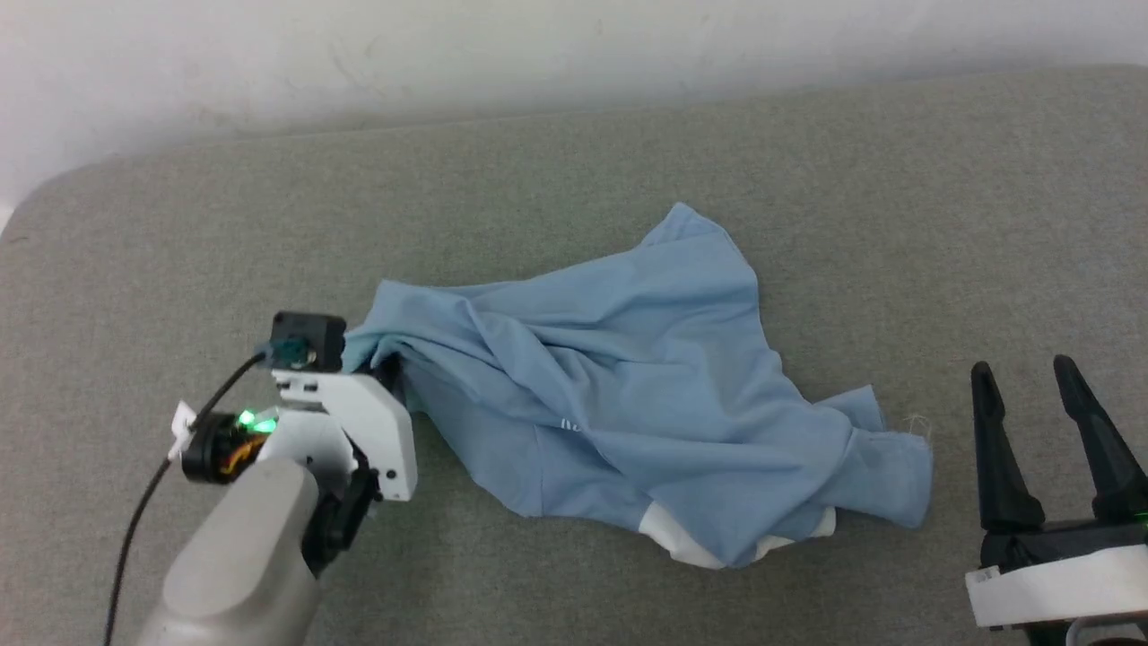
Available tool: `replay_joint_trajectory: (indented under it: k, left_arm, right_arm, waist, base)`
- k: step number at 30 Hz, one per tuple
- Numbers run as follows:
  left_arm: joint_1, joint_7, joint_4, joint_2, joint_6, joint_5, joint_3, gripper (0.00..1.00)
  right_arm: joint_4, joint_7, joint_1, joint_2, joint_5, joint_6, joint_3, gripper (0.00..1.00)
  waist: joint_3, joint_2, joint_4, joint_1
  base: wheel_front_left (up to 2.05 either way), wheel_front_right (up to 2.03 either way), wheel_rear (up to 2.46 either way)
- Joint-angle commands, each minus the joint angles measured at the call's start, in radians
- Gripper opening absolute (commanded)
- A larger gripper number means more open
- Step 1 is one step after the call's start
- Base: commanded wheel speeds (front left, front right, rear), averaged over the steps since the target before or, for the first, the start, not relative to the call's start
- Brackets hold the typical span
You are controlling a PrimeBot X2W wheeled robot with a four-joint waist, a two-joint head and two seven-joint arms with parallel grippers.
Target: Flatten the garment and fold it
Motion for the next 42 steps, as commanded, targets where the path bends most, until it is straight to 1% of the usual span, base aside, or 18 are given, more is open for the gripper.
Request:
replay_joint_trajectory:
  k: [1, 7, 9, 11, 13, 16, 19, 22, 29, 32, 34, 35, 36, 37, 38, 39, 40, 42]
  left_arm:
    - [0.035, -0.049, 0.002, -0.023, 0.013, -0.023, 0.024, 1.0]
    - [0.139, -0.252, -0.065, -0.061, 0.074, -0.031, 0.078, 1.0]
    - [0.178, -0.285, -0.105, -0.07, 0.093, -0.03, 0.082, 1.0]
    - [0.213, -0.286, -0.148, -0.072, 0.111, -0.028, 0.077, 1.0]
    - [0.24, -0.25, -0.191, -0.068, 0.118, -0.025, 0.057, 1.0]
    - [0.257, -0.14, -0.238, -0.051, 0.109, -0.028, 0.01, 1.0]
    - [0.244, -0.01, -0.248, -0.025, 0.091, -0.024, -0.043, 1.0]
    - [0.21, 0.083, -0.23, -0.013, 0.065, -0.025, -0.079, 1.0]
    - [0.131, 0.197, -0.118, -0.025, 0.008, -0.03, -0.135, 1.0]
    - [0.119, 0.224, -0.087, -0.033, -0.007, -0.034, -0.152, 1.0]
    - [0.112, 0.237, -0.06, -0.041, -0.022, -0.037, -0.165, 0.8]
    - [0.11, 0.238, -0.05, -0.047, -0.029, -0.041, -0.169, 0.64]
    - [0.109, 0.241, -0.04, -0.055, -0.037, -0.046, -0.173, 0.54]
    - [0.105, 0.241, -0.03, -0.059, -0.041, -0.045, -0.178, 0.46]
    - [0.103, 0.246, -0.02, -0.064, -0.047, -0.048, -0.183, 0.45]
    - [0.101, 0.249, -0.012, -0.071, -0.053, -0.053, -0.185, 0.36]
    - [0.099, 0.248, -0.004, -0.075, -0.058, -0.056, -0.186, 0.0]
    - [0.1, 0.257, 0.015, -0.079, -0.069, -0.064, -0.192, 0.0]
  right_arm:
    - [-0.001, -0.005, -0.014, 0.003, -0.003, -0.001, -0.001, 1.0]
    - [-0.003, 0.001, -0.005, 0.003, -0.005, -0.001, -0.009, 1.0]
    - [-0.004, 0.004, 0.0, 0.003, -0.004, -0.001, -0.009, 1.0]
    - [-0.005, 0.009, 0.004, 0.003, -0.003, -0.001, -0.007, 1.0]
    - [-0.007, 0.015, 0.01, 0.003, -0.004, -0.001, -0.007, 1.0]
    - [-0.011, 0.025, 0.014, 0.003, -0.006, -0.001, -0.001, 1.0]
    - [-0.013, 0.031, 0.012, 0.003, -0.008, -0.001, 0.008, 1.0]
    - [-0.011, 0.035, 0.01, 0.003, -0.007, -0.001, 0.017, 1.0]
    - [0.0, 0.036, 0.01, 0.003, 0.004, -0.001, 0.022, 1.0]
    - [0.006, 0.034, 0.008, 0.003, 0.005, -0.001, 0.019, 1.0]
    - [0.01, 0.03, 0.004, 0.003, 0.008, -0.001, 0.018, 1.0]
    - [0.012, 0.029, 0.003, 0.003, 0.009, -0.001, 0.017, 1.0]
    - [0.014, 0.028, 0.002, 0.003, 0.011, -0.001, 0.015, 1.0]
    - [0.015, 0.026, 0.0, 0.003, 0.014, -0.001, 0.013, 1.0]
    - [0.017, 0.025, -0.002, 0.003, 0.016, -0.001, 0.013, 1.0]
    - [0.018, 0.023, -0.003, 0.003, 0.018, -0.001, 0.012, 1.0]
    - [0.019, 0.022, -0.005, 0.003, 0.019, -0.001, 0.011, 1.0]
    - [0.021, 0.021, -0.007, 0.003, 0.02, -0.001, 0.011, 1.0]
  waist:
    - [0.005, 0.0, 0.003, -0.0002]
    - [-0.02, 0.0, 0.023, -0.0002]
    - [-0.034, 0.0, 0.032, -0.0002]
    - [-0.048, 0.0, 0.039, -0.0002]
    - [-0.059, 0.0, 0.048, -0.0002]
    - [-0.069, 0.0, 0.054, -0.0002]
    - [-0.071, 0.0, 0.053, -0.0002]
    - [-0.066, 0.0, 0.041, -0.0002]
    - [-0.046, 0.0, 0.001, -0.0002]
    - [-0.041, 0.0, -0.005, -0.0002]
    - [-0.037, 0.0, -0.009, -0.0002]
    - [-0.036, 0.0, -0.01, -0.0002]
    - [-0.034, 0.0, -0.009, -0.0002]
    - [-0.032, 0.0, -0.008, -0.0002]
    - [-0.03, 0.0, -0.008, -0.0002]
    - [-0.029, 0.0, -0.006, -0.0002]
    - [-0.027, 0.0, -0.004, -0.0002]
    - [-0.029, 0.0, -0.001, -0.0002]
  base:
    - [0.0, 0.0, 0.0]
    - [0.0, 0.0, 0.0]
    - [0.0, 0.0, 0.0]
    - [0.0, 0.0, 0.0]
    - [0.0, 0.0, 0.0]
    - [0.0, 0.0, 0.0]
    - [0.0, 0.0, 0.0]
    - [0.0, 0.0, 0.0]
    - [0.0, 0.0, 0.0]
    - [0.0, 0.0, 0.0]
    - [0.0, 0.0, 0.0]
    - [0.0, 0.0, 0.0]
    - [0.0, 0.0, 0.0]
    - [0.0, 0.0, 0.0]
    - [0.0, 0.0, 0.0]
    - [0.0, 0.0, 0.0]
    - [0.0, 0.0, 0.0]
    - [0.0, 0.0, 0.0]
